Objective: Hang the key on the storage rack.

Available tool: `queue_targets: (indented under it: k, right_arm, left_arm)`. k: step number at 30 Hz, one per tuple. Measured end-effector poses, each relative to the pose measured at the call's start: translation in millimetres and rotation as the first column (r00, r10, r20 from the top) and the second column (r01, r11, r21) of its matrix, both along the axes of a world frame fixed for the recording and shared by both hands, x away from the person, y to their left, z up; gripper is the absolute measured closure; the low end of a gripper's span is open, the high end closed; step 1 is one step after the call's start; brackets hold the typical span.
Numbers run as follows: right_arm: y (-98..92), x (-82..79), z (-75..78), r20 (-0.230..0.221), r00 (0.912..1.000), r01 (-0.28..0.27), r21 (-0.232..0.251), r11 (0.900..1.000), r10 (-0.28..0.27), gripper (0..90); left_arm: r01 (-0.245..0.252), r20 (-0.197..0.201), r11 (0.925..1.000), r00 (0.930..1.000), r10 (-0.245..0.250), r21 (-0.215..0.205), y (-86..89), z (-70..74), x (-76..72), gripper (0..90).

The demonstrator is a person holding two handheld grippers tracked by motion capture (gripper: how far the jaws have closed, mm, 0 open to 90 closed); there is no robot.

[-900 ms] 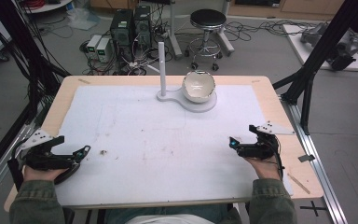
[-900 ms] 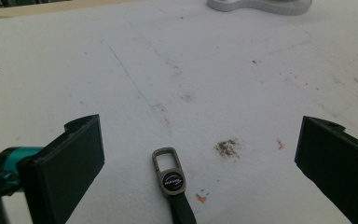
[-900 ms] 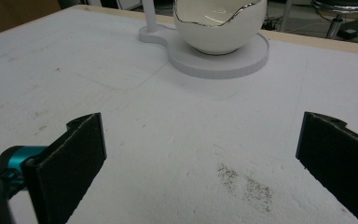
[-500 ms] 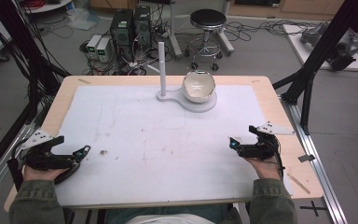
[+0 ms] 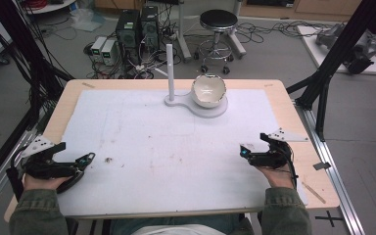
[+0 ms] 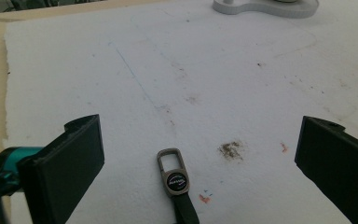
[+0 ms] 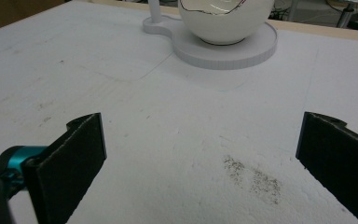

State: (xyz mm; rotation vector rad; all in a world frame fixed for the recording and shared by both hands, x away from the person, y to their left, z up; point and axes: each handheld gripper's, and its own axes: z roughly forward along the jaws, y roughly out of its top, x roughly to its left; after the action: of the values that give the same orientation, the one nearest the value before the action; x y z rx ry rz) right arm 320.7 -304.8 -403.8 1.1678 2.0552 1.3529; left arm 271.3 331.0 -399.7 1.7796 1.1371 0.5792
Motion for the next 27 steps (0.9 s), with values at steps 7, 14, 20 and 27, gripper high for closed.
queue_targets:
  k: [7, 14, 20, 27]
  right_arm:
    - [0.0, 0.8, -1.2, 0.003, 1.0, -0.004, 0.002, 1.0, 0.004, 0.5]
    - [-0.7, 1.3, -1.5, 0.001, 1.0, -0.004, 0.01, 1.0, 0.004, 0.5]
    - [-0.6, 2.3, -3.0, -0.008, 0.9999, -0.009, 0.008, 1.0, 0.009, 0.5]
    - [0.0, 2.2, -3.1, -0.009, 0.9999, -0.013, 0.007, 1.0, 0.013, 0.5]
  left_arm:
    - [-0.007, -0.011, 1.0, 0.9999, 0.007, 0.004, 1.5, -0.6, -0.9, 1.7]
    - [-0.001, -0.063, 0.9996, 0.998, 0.003, 0.029, 0.8, -7.3, 1.3, 1.7]
    - [0.013, -0.11, 0.9973, 0.9939, -0.005, 0.073, 0.3, -9.2, 4.1, 1.7]
    - [0.031, -0.145, 0.9944, 0.9893, -0.016, 0.101, 2.4, -10.5, 5.2, 1.7]
